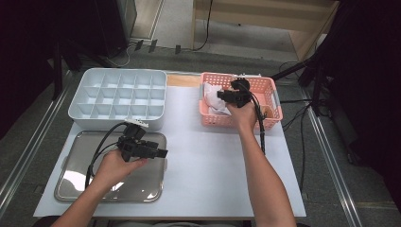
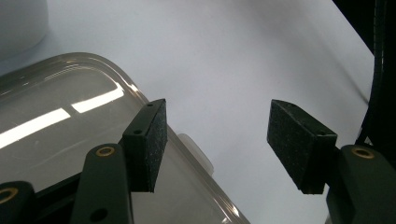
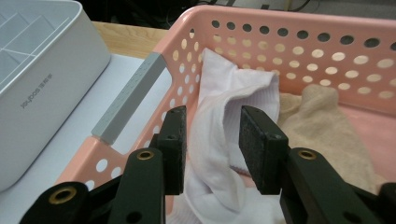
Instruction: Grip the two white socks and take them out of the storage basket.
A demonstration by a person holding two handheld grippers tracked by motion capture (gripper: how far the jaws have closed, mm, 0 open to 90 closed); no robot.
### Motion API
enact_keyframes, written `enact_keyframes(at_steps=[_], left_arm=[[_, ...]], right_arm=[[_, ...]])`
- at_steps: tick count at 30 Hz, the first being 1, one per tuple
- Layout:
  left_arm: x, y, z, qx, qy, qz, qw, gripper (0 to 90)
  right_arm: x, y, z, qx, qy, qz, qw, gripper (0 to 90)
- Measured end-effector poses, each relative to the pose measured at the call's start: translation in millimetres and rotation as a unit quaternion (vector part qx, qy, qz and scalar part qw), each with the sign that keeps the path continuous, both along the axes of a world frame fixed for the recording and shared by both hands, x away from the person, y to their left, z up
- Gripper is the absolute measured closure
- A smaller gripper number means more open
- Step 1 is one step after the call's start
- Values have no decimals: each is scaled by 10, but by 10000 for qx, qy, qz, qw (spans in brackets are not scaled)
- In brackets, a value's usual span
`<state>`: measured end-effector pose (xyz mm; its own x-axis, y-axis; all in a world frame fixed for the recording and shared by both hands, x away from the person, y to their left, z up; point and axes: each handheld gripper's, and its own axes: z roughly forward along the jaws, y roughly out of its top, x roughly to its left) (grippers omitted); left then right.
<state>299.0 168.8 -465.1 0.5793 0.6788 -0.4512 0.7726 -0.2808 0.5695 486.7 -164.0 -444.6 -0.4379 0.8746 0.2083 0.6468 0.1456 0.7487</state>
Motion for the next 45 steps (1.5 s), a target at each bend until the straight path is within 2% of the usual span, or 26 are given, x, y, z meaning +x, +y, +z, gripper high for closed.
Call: enact_keyframes(at_steps=[8, 17, 19, 20, 21, 22, 23, 24, 27, 33, 36, 40, 44, 45], left_arm=[[-7, 18, -8, -10, 3, 7, 10000, 392], [-17, 19, -4, -13, -13, 15, 10000, 393], [-19, 20, -3, -11, -14, 16, 10000, 393], [-19, 23, -4, -7, -13, 12, 10000, 393], [-19, 23, -4, -7, -13, 12, 10000, 393], [-19, 24, -5, -10, -13, 19, 10000, 394], [-19, 24, -5, -10, -13, 19, 10000, 394], [-20, 24, -5, -7, -16, 15, 10000, 394], [-21, 24, -4, -10, -19, 14, 10000, 395], [-23, 27, -3, -13, -34, 10, 10000, 397], [-24, 29, -1, 3, -48, 4, 10000, 398], [-24, 29, -8, 3, -46, 5, 10000, 399], [-24, 30, -15, 11, -46, 19, 10000, 400], [-24, 31, -15, 6, -46, 21, 10000, 401]], right_arm=[[65, 37, -70, -106, 30, -74, 9999, 631], [102, 117, -188, -125, 210, -107, 9996, 627], [109, 142, -213, -126, 270, -119, 9995, 628], [112, 151, -215, -128, 396, -139, 9990, 631], [112, 151, -215, -128, 396, -139, 9990, 631], [124, 162, -227, 3, 505, -182, 9986, 634], [124, 162, -227, 3, 505, -182, 9986, 634], [135, 168, -230, 76, 582, -203, 9981, 651], [138, 184, -234, 90, 628, -207, 9978, 682], [135, 273, -291, -99, 946, -201, 9953, 853], [135, 281, -300, -109, 977, -178, 9950, 876], [114, 279, -291, -118, 868, -84, 9961, 884], [85, 255, -239, 14, 929, -41, 9957, 886], [79, 243, -224, 52, 887, -2, 9960, 886]])
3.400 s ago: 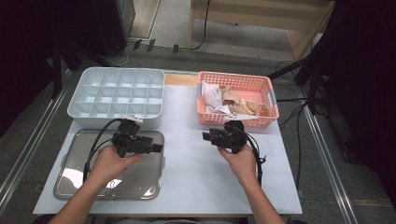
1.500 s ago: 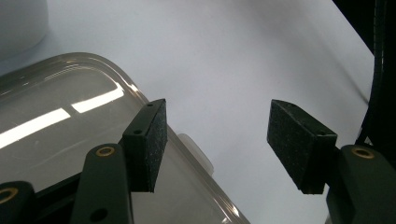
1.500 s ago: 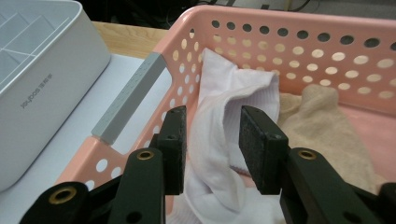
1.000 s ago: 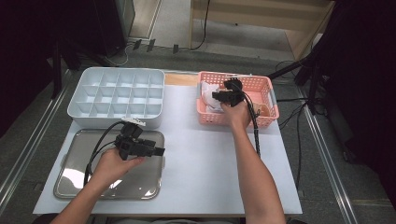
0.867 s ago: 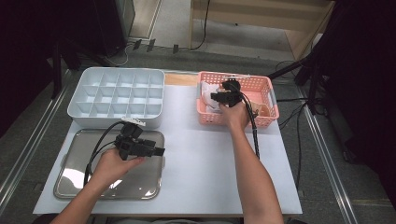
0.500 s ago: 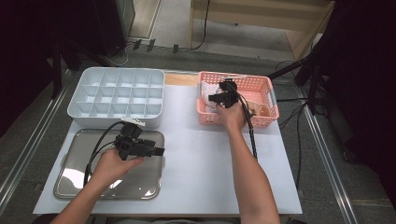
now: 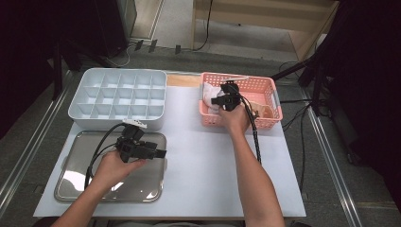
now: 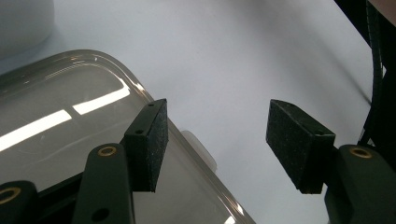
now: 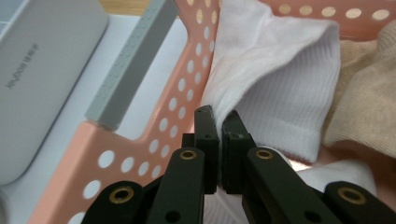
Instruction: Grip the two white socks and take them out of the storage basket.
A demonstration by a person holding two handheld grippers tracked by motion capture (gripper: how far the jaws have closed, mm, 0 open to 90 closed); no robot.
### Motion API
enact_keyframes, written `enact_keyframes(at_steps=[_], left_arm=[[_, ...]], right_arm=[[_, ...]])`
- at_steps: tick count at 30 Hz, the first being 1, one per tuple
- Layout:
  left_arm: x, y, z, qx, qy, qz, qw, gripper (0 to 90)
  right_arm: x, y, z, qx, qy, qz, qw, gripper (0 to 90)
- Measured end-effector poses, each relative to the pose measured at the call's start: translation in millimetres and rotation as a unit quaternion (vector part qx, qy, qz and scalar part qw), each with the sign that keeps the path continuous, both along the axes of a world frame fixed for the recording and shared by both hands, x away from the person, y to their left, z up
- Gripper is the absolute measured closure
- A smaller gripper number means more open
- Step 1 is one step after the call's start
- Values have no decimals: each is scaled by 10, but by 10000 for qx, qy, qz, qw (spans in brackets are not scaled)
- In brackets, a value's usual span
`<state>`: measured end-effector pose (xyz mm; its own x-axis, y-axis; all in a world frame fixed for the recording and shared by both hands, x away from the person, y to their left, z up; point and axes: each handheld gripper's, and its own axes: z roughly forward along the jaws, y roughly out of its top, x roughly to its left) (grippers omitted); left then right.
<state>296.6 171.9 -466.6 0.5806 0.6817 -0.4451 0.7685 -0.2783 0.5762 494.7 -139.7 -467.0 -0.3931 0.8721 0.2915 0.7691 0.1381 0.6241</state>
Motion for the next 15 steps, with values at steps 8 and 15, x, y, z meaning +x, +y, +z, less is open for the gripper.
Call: enact_keyframes(at_steps=[8, 15], left_arm=[[2, -15, -9, 10, 14, 13, 10000, 402], [9, -6, -10, 27, -13, 23, 10000, 402]], right_arm=[[-78, -56, 180, 170, -189, 107, 9996, 886], [-228, -79, 449, 279, -499, 296, 9979, 886]])
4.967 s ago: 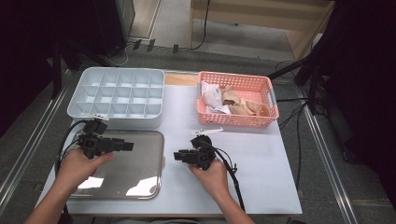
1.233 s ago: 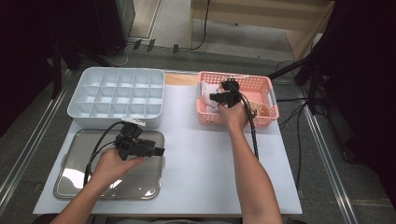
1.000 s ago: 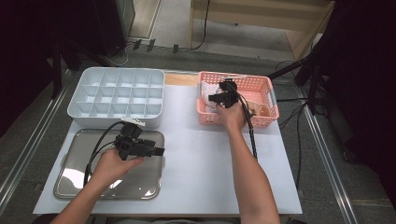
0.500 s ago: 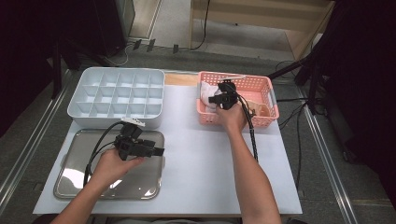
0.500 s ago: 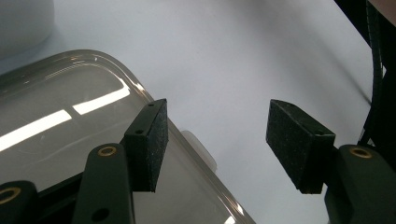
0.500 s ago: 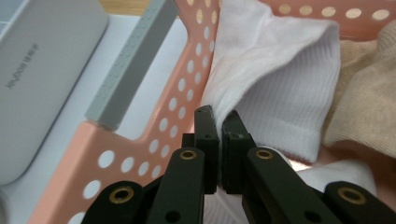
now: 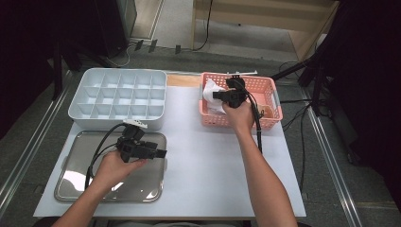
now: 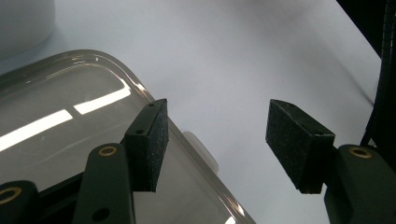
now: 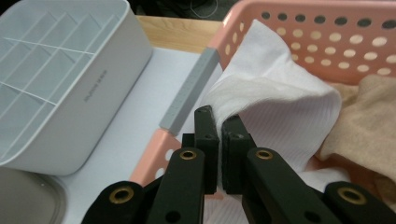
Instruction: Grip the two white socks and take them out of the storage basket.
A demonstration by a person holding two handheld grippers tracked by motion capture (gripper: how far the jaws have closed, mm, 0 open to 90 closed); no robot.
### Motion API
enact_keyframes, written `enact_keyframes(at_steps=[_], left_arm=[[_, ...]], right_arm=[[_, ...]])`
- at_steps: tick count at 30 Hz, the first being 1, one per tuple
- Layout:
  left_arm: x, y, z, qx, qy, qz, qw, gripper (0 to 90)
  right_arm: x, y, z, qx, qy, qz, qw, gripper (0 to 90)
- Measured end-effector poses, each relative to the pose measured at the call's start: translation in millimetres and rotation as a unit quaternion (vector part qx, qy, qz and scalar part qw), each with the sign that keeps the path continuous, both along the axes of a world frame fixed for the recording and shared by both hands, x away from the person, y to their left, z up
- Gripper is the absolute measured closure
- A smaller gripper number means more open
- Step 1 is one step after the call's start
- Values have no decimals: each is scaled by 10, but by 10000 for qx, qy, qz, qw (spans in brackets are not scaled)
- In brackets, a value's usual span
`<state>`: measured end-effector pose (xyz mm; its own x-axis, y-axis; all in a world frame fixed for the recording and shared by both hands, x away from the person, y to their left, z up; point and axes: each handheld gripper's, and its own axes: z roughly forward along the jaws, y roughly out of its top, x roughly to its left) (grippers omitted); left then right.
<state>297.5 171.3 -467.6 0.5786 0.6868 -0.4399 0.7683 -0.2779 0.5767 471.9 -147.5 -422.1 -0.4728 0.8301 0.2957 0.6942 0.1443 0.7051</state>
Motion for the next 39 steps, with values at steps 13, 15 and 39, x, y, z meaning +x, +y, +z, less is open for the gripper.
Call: enact_keyframes(at_steps=[13, 15, 39], left_arm=[[-2, -7, -3, 15, -18, 2, 10000, 403], [1, -6, -7, 19, -17, -8, 10000, 403], [-11, -29, 20, 57, -48, -30, 10000, 400]], right_arm=[[-253, -66, 202, 135, -206, 182, 9995, 886], [-274, -69, 212, 144, -223, 191, 9995, 886], [-1148, -66, 1287, 666, -696, 1043, 9899, 886]])
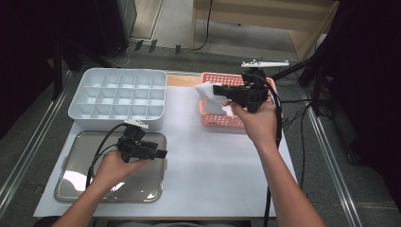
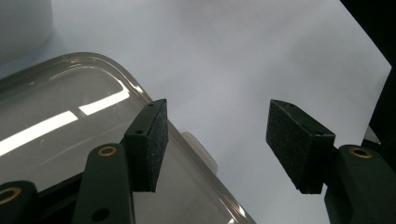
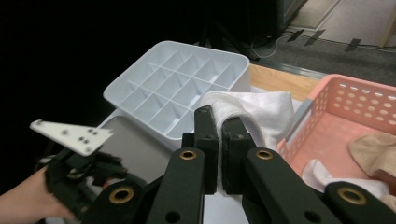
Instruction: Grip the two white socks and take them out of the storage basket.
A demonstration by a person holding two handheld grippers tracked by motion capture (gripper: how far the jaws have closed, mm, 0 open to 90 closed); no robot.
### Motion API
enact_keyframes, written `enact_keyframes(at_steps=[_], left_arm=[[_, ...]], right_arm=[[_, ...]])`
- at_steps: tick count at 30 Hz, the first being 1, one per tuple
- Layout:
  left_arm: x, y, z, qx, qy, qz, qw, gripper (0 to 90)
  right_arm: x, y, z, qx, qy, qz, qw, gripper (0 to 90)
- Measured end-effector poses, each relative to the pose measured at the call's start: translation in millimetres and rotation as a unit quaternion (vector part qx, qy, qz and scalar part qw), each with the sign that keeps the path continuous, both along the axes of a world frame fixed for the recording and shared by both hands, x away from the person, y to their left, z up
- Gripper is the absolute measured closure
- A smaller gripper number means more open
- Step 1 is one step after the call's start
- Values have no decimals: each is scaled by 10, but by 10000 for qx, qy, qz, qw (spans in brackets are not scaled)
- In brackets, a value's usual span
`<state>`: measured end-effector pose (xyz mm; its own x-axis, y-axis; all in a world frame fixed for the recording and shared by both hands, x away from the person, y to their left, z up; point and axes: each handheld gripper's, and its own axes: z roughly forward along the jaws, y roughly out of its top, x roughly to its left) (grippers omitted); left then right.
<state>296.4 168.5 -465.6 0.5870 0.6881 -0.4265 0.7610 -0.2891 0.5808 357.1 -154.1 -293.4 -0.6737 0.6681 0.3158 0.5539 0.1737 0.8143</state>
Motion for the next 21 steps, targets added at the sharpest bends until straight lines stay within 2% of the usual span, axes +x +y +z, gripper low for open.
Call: enact_keyframes(at_steps=[4, 5, 10, 11, 13, 14, 15, 17, 18, 19, 21], left_arm=[[0, 4, 7, -11, -5, -9, 10000, 401], [-1, 4, 13, -3, -11, -13, 10000, 401], [-1, 2, 19, 13, -31, -26, 10000, 401], [-1, 3, 20, 20, -44, -33, 10000, 401], [0, 4, 18, 18, -36, -16, 10000, 401], [0, 4, 18, 18, -36, -16, 10000, 401], [1, 3, 18, 8, -45, -2, 10000, 401], [-4, 0, 22, 0, -38, -4, 10000, 401], [-4, 0, 22, 0, -38, -4, 10000, 401], [-4, 3, 25, 23, -53, -44, 10000, 401], [-4, 3, 26, 25, -56, -40, 10000, 401]], right_arm=[[-126, 14, 93, 85, 28, 164, 9998, 885], [-212, 38, 126, 71, 25, 244, 9997, 885], [-336, 74, 85, 90, 62, 398, 9992, 884], [-405, 95, 18, 92, 131, 477, 9987, 884], [-474, 128, -74, 13, 109, 571, 9983, 883], [-474, 128, -74, 13, 109, 571, 9983, 883], [-516, 147, -183, 3, 200, 647, 9977, 883], [-525, 157, -307, -1, 288, 697, 9972, 883], [-525, 157, -307, -1, 288, 697, 9972, 883], [-522, 156, -438, -4, 426, 712, 9966, 883], [-518, 149, -570, 0, 536, 699, 9961, 883]])
